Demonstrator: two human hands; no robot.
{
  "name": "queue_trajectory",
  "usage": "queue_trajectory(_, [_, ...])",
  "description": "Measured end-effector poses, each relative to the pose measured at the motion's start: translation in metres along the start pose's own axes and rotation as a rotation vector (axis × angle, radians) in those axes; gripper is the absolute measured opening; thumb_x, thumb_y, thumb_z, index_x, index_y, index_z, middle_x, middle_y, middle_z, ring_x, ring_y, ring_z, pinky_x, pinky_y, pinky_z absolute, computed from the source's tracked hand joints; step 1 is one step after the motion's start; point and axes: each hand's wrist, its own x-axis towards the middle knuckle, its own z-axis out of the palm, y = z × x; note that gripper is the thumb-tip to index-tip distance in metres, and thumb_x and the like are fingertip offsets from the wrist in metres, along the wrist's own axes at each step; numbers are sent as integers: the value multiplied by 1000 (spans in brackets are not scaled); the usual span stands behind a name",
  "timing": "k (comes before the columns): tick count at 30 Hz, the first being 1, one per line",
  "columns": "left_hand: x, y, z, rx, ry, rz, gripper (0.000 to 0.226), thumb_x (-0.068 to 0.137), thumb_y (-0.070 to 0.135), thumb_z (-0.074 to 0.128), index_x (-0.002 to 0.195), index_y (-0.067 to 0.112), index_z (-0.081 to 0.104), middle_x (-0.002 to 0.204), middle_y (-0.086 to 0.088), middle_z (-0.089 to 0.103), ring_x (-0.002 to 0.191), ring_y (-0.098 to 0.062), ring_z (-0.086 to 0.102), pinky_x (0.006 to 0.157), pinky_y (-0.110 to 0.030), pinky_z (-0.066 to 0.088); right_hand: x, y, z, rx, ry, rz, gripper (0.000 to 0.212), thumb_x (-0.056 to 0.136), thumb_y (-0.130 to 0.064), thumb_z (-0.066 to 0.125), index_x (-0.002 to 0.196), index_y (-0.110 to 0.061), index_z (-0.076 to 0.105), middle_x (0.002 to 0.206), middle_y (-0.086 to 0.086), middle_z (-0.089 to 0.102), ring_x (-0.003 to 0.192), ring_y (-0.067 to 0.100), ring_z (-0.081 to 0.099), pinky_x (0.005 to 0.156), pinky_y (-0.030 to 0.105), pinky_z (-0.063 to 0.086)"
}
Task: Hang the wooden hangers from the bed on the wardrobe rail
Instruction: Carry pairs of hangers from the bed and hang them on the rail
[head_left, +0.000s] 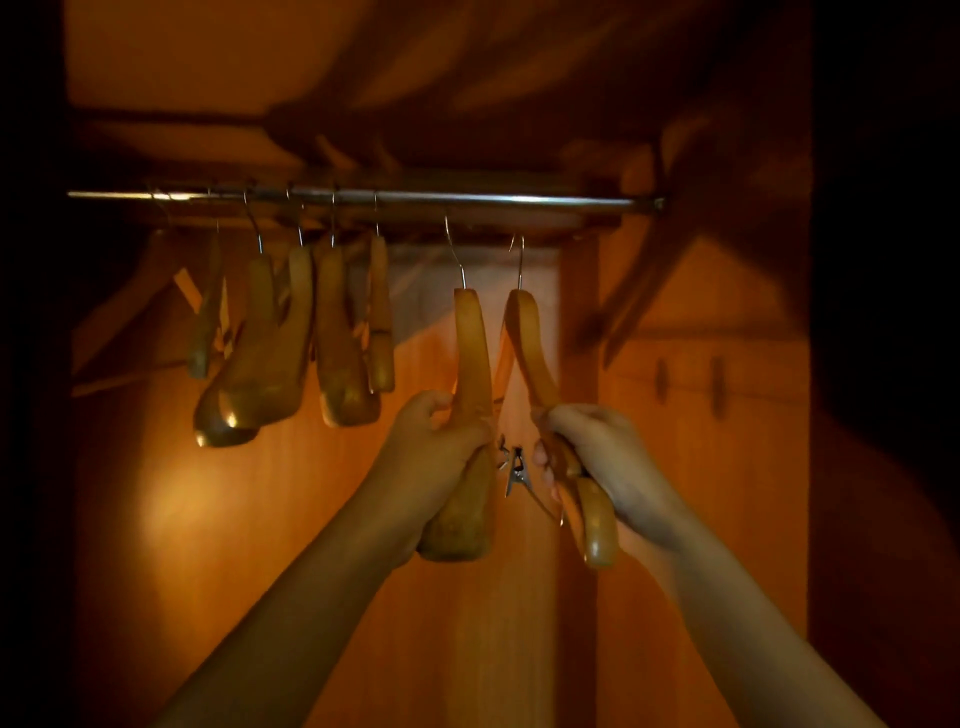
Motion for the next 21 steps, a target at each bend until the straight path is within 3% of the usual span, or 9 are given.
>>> queue_trajectory(6, [30, 33, -4, 59, 60, 108, 21, 83, 14, 62, 104, 15, 59, 91, -14, 67, 73, -26, 66, 65, -34, 53, 24, -15, 5, 46, -34, -72, 27, 89, -8, 53, 62, -6, 55, 41, 4, 54, 30, 12, 47, 34, 20, 40])
queue_trajectory(9, [44, 45, -7, 101, 60, 114, 32, 84, 17, 62, 115, 10, 58, 101, -17, 68, 87, -31, 66, 80, -41, 54, 31, -22, 4, 42, -10, -77, 25, 88, -5, 54, 63, -3, 55, 40, 3, 53, 28, 10, 46, 32, 17, 39])
queue_trajectory(12, [58, 56, -8, 122, 67, 95, 23, 85, 16, 60, 106, 7, 60, 102, -18, 67, 96, -33, 65, 90, -48, 52, 39, -27, 2, 27, -23, -73, 26, 88, -8, 55, 63, -3, 55, 41, 2, 54, 29, 9, 46, 32, 16, 39])
queue_trajectory(15, [70, 61, -8, 111, 70, 72, 5, 87, 10, 57, 85, 6, 60, 80, -15, 64, 74, -27, 63, 73, -38, 53, 46, -29, -1, 22, -27, -74, 28, 89, -10, 54, 61, -4, 56, 42, 1, 55, 30, 9, 47, 33, 16, 41])
queue_trajectory(17, [75, 59, -9, 121, 69, 51, 7, 88, 8, 55, 83, 3, 58, 71, -11, 60, 63, -22, 58, 61, -31, 47, 49, -28, -2, 23, -33, -76, 29, 89, -8, 54, 60, -4, 55, 39, 1, 54, 29, 9, 46, 32, 16, 40])
queue_trajectory(19, [79, 53, -11, 147, 81, 34, 9, 88, 7, 54, 83, 1, 57, 69, -11, 59, 60, -21, 56, 58, -29, 46, 53, -26, -3, 33, -45, -72, 26, 88, -6, 53, 62, -4, 54, 38, 0, 54, 29, 9, 47, 33, 17, 41])
queue_trajectory(21, [82, 45, -13, 170, 94, 23, 8, 88, 8, 54, 87, 1, 58, 75, -15, 61, 66, -24, 58, 65, -34, 49, 57, -24, -4, 39, -50, -70, 26, 89, -5, 53, 63, -4, 54, 37, -1, 54, 28, 8, 47, 32, 17, 41])
